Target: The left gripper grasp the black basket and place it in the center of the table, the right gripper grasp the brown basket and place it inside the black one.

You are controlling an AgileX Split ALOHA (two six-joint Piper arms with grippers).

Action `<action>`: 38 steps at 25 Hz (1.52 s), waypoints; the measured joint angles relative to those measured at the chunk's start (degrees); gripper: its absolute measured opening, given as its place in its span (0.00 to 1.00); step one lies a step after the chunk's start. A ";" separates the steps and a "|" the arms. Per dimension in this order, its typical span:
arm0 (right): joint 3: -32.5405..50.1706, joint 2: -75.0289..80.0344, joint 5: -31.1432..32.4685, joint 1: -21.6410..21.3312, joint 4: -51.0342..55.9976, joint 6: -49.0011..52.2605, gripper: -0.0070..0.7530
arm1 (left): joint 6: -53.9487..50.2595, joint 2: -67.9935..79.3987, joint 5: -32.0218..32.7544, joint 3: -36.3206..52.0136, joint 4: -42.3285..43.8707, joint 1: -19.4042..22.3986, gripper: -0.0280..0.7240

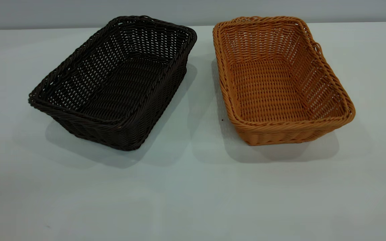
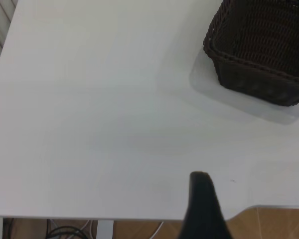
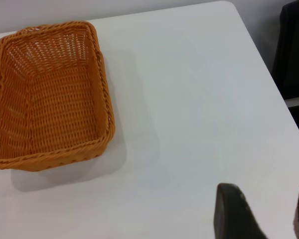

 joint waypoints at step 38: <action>-1.03 0.00 -2.26 0.00 1.51 0.00 0.73 | 0.75 13.85 -9.25 -3.36 0.00 0.00 0.65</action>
